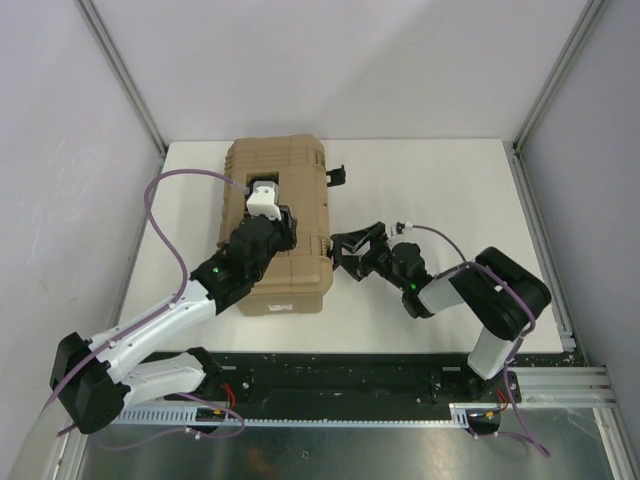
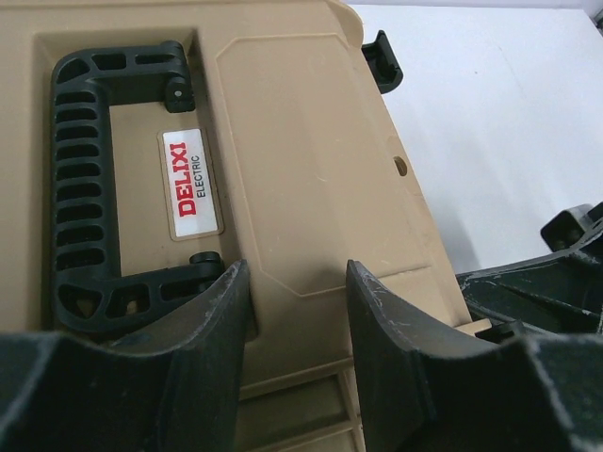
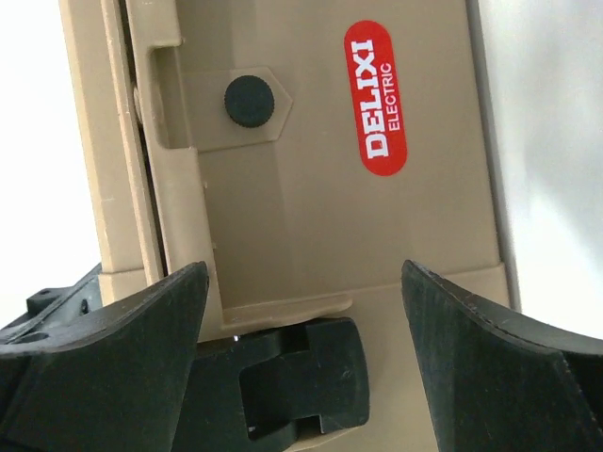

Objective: Pack the tool kit

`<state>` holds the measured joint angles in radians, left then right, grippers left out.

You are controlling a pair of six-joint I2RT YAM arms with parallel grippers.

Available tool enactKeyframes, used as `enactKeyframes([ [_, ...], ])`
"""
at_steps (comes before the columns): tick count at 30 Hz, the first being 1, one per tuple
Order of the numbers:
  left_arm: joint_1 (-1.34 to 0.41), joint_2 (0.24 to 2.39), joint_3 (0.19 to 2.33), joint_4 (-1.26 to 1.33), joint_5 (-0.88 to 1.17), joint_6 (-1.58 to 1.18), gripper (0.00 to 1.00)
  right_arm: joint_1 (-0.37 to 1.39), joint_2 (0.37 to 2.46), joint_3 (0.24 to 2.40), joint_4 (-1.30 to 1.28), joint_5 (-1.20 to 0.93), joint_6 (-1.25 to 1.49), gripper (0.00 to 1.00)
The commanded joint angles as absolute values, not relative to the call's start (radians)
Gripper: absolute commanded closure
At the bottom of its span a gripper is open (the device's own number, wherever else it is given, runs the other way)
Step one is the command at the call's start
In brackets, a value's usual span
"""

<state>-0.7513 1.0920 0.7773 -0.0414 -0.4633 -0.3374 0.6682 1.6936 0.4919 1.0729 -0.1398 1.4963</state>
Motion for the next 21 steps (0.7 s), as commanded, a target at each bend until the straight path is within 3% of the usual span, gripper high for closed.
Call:
enactKeyframes([
  [1, -0.814, 1.296, 0.646, -0.444, -0.109, -0.434, 0.53, 0.789, 1.747, 0.522, 1.528, -0.27, 1.587, 0.11],
  [21, -0.82, 1.316, 0.673, -0.42, -0.078, -0.46, 0.5, 0.958, 1.604, 0.532, 1.499, -0.132, 1.571, 0.1],
])
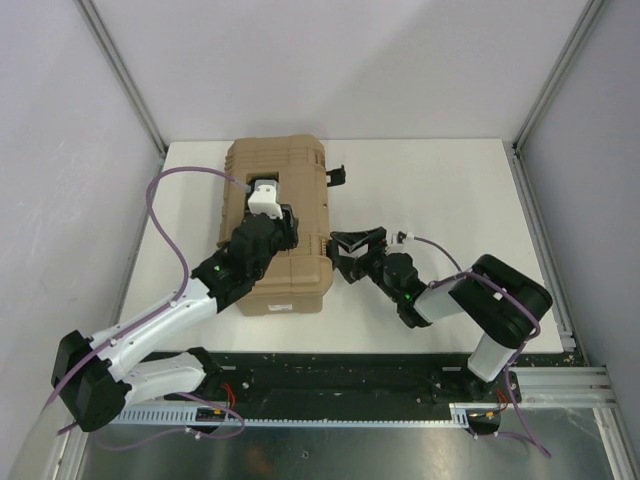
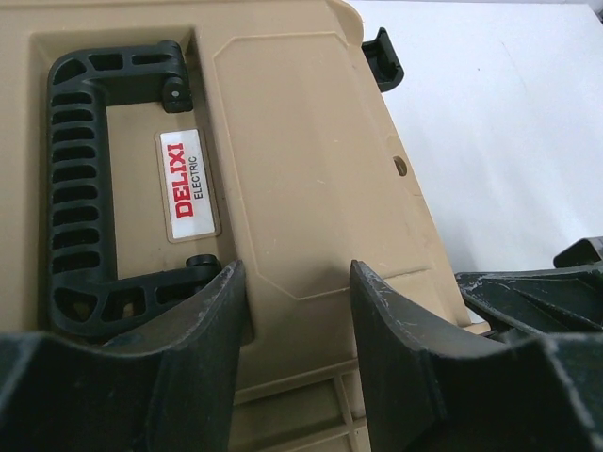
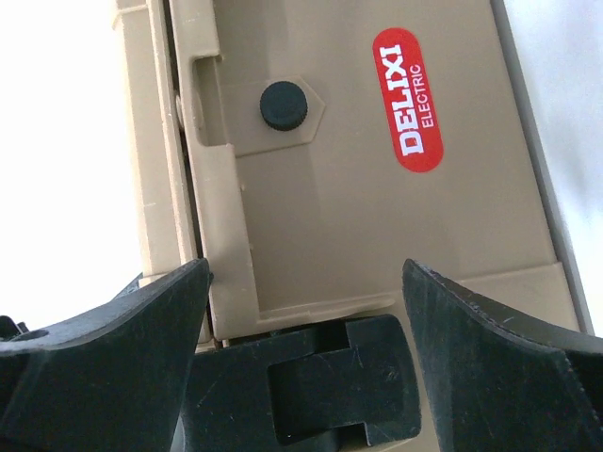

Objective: Pack the tool kit

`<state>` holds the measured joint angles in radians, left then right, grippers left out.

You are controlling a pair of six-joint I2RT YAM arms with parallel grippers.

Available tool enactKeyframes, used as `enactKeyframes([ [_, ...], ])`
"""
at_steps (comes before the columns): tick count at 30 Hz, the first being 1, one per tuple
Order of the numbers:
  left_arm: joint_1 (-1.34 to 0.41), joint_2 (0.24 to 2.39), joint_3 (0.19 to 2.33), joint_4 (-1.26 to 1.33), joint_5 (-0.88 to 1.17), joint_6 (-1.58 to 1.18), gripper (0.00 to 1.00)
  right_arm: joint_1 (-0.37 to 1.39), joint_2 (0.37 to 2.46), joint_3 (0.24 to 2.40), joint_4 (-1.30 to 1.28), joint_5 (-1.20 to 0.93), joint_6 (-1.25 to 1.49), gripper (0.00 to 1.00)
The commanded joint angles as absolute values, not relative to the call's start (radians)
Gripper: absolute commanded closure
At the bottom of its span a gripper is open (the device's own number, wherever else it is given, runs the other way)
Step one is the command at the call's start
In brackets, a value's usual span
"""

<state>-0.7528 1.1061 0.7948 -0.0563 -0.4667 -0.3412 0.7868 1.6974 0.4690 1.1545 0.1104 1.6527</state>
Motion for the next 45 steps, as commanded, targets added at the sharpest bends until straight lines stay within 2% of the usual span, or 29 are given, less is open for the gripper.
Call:
enactKeyframes([
  [1, -0.821, 1.316, 0.675, -0.415, -0.077, -0.461, 0.5, 0.965, 1.595, 0.532, 1.486, -0.125, 1.56, 0.11],
  [7, -0.821, 1.302, 0.682, -0.396, -0.071, -0.456, 0.5, 0.994, 1.513, 0.545, 1.376, -0.087, 1.452, 0.15],
  [13, -0.822, 1.283, 0.69, -0.39, -0.067, -0.451, 0.49, 1.025, 1.513, 0.549, 1.425, -0.06, 1.435, 0.08],
  [17, -0.821, 1.282, 0.701, -0.391, -0.071, -0.455, 0.49, 1.048, 1.471, 0.56, 1.295, -0.036, 1.408, 0.05],
  [23, -0.821, 1.268, 0.698, -0.39, -0.08, -0.471, 0.5, 1.077, 1.331, 0.572, 0.992, 0.063, 1.318, 0.16],
  [28, -0.822, 1.246, 0.691, -0.391, -0.088, -0.473, 0.5, 1.085, 1.171, 0.674, 0.554, 0.155, 1.17, 0.24],
  [31, -0.822, 1.244, 0.691, -0.389, -0.102, -0.48, 0.5, 1.083, 1.111, 0.715, 0.397, 0.174, 1.125, 0.28],
  [39, -0.821, 1.258, 0.721, -0.384, -0.112, -0.519, 0.49, 0.991, 1.072, 0.73, 0.322, 0.041, 1.101, 0.35],
  [45, -0.825, 1.277, 0.725, -0.377, -0.114, -0.53, 0.49, 0.911, 1.086, 0.747, 0.312, -0.05, 1.078, 0.31],
])
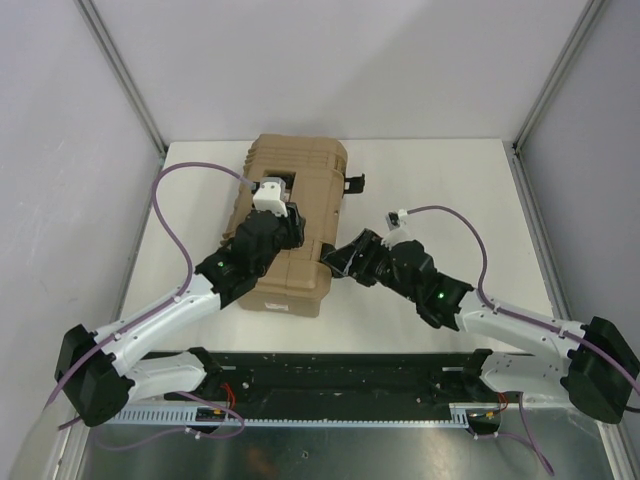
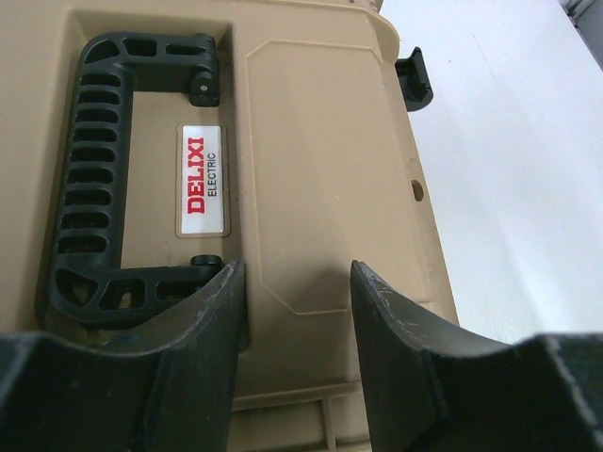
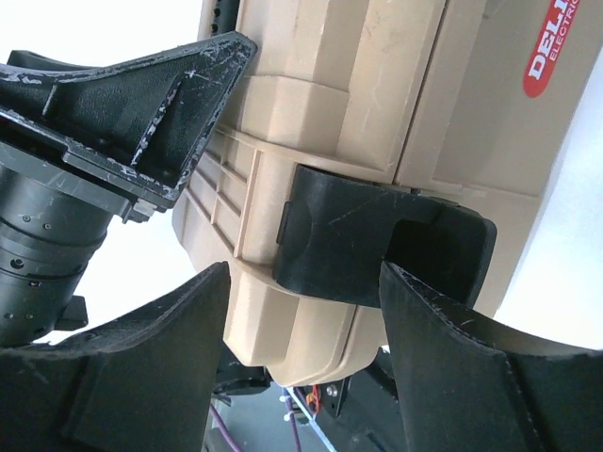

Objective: Pack the tool kit

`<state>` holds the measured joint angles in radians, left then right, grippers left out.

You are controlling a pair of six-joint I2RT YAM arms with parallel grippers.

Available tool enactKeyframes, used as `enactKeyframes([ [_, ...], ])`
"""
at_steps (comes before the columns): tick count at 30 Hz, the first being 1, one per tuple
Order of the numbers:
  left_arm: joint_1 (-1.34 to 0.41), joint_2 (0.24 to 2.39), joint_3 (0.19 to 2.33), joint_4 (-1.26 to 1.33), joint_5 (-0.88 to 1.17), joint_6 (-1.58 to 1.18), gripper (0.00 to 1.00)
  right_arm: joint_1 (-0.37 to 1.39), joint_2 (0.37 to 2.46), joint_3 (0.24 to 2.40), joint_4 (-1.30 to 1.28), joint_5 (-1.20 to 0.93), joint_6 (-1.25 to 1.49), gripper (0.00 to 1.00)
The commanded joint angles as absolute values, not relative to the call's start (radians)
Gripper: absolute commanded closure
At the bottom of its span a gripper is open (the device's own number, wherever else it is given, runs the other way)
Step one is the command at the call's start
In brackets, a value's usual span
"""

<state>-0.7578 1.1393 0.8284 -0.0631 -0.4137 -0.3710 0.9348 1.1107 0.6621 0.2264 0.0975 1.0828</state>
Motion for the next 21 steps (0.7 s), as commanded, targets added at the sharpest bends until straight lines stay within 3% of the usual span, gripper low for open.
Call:
enactKeyframes([
  [1, -0.826, 1.276, 0.725, -0.375, -0.114, -0.53, 0.49, 0.907, 1.093, 0.752, 0.305, -0.057, 1.076, 0.32],
  [16, -0.836, 1.243, 0.715, -0.341, -0.087, -0.532, 0.49, 0.979, 1.146, 0.852, 0.114, 0.068, 1.0, 0.68],
  [21, -0.836, 1.235, 0.71, -0.342, -0.086, -0.524, 0.49, 0.997, 1.165, 0.854, 0.064, 0.103, 1.002, 0.72],
])
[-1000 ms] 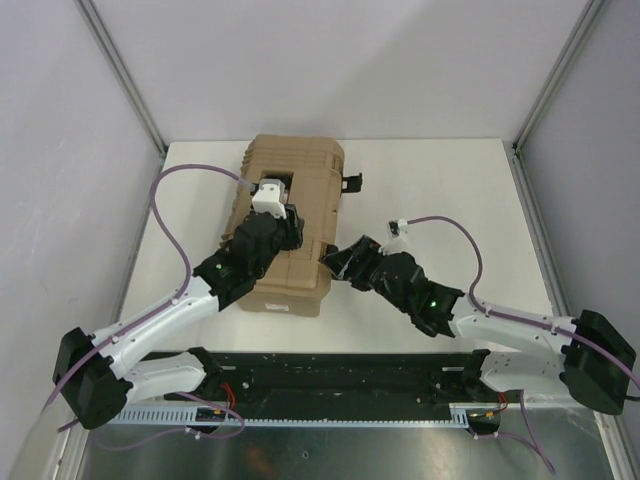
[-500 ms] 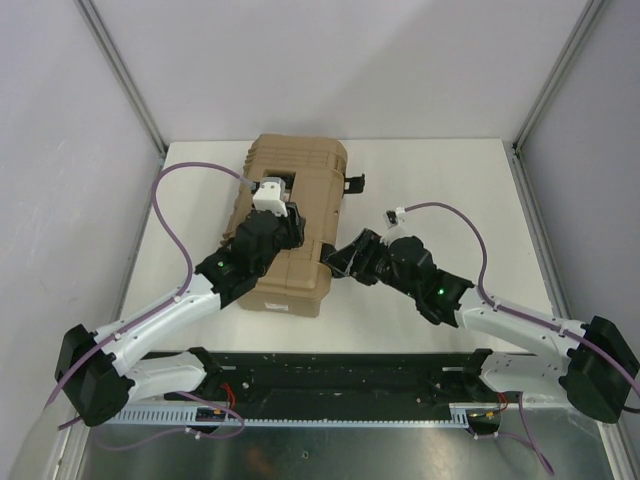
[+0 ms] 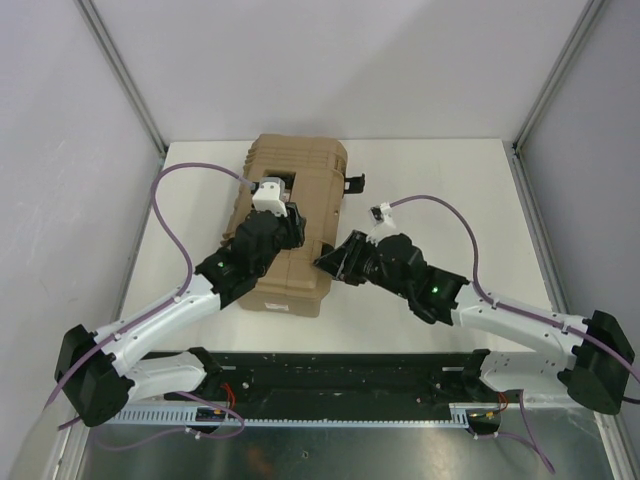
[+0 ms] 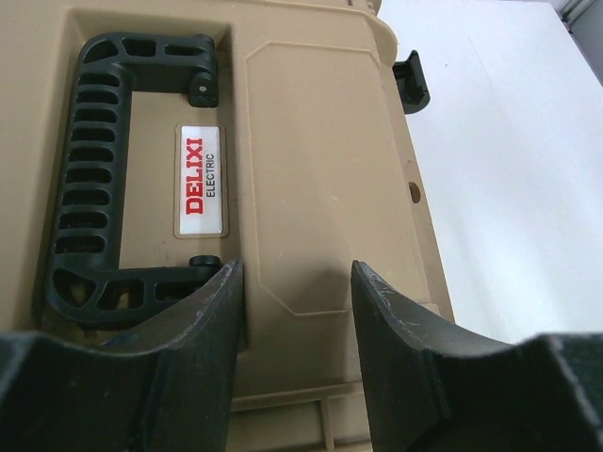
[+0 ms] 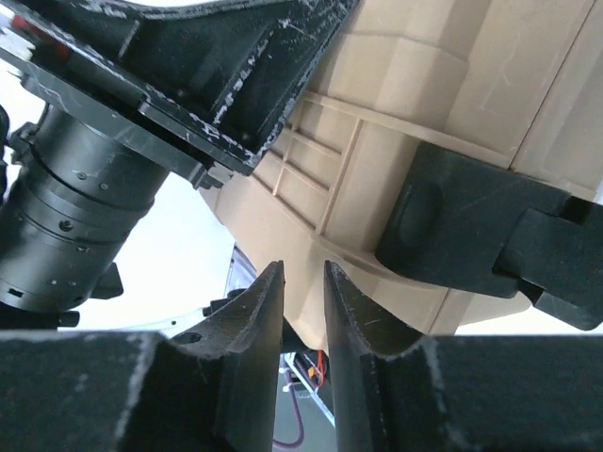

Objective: Pack the tool kit

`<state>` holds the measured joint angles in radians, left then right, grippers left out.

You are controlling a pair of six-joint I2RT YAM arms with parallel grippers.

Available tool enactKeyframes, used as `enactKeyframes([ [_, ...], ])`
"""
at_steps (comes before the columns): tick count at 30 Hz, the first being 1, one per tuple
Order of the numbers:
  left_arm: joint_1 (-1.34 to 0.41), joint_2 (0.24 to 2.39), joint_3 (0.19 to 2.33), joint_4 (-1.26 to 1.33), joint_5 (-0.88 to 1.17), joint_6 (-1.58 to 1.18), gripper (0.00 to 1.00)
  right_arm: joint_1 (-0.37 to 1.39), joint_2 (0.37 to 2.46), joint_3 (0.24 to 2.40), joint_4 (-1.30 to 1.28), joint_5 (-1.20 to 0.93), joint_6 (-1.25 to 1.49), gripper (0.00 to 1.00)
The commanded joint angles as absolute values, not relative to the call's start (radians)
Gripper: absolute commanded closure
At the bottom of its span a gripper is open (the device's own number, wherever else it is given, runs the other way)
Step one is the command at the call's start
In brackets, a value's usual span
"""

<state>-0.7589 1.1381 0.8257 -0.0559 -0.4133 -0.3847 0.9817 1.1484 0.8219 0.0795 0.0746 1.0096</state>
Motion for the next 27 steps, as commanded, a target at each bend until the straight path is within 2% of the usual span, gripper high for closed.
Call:
enactKeyframes([
  [1, -0.836, 1.234, 0.709, -0.343, -0.086, -0.522, 0.49, 1.0, 1.166, 0.854, 0.055, 0.112, 1.004, 0.72],
  [5, -0.837, 1.227, 0.71, -0.344, -0.084, -0.512, 0.48, 1.011, 1.139, 0.854, 0.038, 0.151, 0.99, 0.7],
  [8, -0.837, 1.218, 0.713, -0.344, -0.087, -0.506, 0.48, 1.014, 1.081, 0.854, 0.022, 0.203, 0.971, 0.64],
  [10, -0.837, 1.21, 0.712, -0.344, -0.09, -0.504, 0.47, 1.013, 1.038, 0.854, -0.009, 0.241, 0.962, 0.56],
  [14, -0.837, 1.194, 0.711, -0.346, -0.117, -0.502, 0.44, 1.014, 0.967, 0.854, -0.135, 0.333, 0.985, 0.32],
  [15, -0.836, 1.188, 0.711, -0.345, -0.126, -0.502, 0.43, 1.012, 0.962, 0.854, -0.17, 0.35, 1.001, 0.3],
  [17, -0.837, 1.178, 0.716, -0.344, -0.139, -0.5, 0.42, 0.993, 0.969, 0.853, -0.228, 0.353, 1.045, 0.38],
  [21, -0.836, 1.159, 0.741, -0.346, -0.149, -0.488, 0.41, 0.966, 1.025, 0.853, -0.322, 0.342, 1.117, 0.63],
  [23, -0.837, 1.145, 0.758, -0.351, -0.159, -0.483, 0.39, 0.958, 1.051, 0.853, -0.38, 0.349, 1.149, 0.69],
  [27, -0.837, 1.088, 0.8, -0.372, -0.209, -0.466, 0.25, 0.954, 1.078, 0.851, -0.435, 0.38, 1.16, 0.73],
])
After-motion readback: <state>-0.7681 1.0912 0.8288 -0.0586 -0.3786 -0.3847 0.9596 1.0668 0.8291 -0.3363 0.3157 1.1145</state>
